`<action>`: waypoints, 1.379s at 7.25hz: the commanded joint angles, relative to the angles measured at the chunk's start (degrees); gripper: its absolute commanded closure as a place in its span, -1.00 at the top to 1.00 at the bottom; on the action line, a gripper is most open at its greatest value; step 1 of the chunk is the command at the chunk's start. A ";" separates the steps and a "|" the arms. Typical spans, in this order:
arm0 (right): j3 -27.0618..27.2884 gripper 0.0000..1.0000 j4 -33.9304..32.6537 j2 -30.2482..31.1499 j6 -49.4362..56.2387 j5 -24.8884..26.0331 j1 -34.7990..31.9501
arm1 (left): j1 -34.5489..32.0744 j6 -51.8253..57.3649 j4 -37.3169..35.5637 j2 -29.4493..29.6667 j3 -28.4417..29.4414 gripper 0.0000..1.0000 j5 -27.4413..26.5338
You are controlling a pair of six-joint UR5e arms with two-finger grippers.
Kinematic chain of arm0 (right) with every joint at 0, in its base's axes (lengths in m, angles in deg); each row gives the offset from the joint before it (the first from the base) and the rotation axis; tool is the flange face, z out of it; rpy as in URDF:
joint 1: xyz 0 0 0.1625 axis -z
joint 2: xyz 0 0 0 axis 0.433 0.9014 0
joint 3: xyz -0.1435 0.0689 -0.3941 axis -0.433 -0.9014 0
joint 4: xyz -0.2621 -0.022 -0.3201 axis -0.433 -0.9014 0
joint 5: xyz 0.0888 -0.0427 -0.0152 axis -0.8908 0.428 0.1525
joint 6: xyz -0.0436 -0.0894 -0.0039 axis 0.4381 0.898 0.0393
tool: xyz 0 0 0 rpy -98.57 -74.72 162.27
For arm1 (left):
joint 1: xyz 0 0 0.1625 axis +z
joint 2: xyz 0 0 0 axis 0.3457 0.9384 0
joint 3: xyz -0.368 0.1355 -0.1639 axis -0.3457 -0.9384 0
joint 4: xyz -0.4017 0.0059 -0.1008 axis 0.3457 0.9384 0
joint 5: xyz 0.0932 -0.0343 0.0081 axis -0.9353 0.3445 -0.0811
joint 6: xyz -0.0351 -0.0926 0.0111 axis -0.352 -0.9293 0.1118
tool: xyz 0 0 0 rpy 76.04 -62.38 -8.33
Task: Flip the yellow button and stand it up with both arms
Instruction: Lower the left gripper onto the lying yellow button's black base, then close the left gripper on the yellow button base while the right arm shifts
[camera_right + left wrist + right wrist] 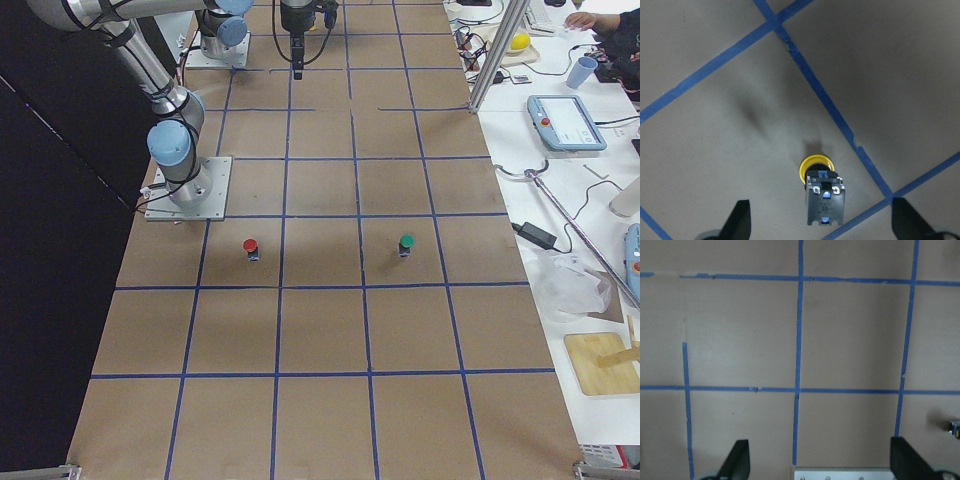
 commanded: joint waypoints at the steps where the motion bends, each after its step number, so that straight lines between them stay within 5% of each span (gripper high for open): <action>1: -4.23 1.00 0.19 -5.02 -0.49 -0.12 -0.09 | 0.70 3.65 -2.83 0.02 -3.28 0.97 -0.13; 5: 0.35 1.00 -0.69 -4.50 -0.58 0.41 -0.09 | 0.88 10.34 -7.86 0.46 -4.96 0.90 -0.05; 6: 0.44 1.00 -0.78 -4.59 -0.58 0.58 -0.09 | 0.88 10.34 -8.04 0.46 -5.05 0.63 -0.05; 8: 0.53 1.00 -0.52 -4.24 -0.59 0.14 -0.09 | 0.88 10.34 -7.95 0.55 -5.14 0.57 0.04; 10: 0.44 1.00 -0.17 -4.33 0.20 0.49 -0.09 | 0.88 10.34 -8.12 1.34 -5.05 0.02 -0.04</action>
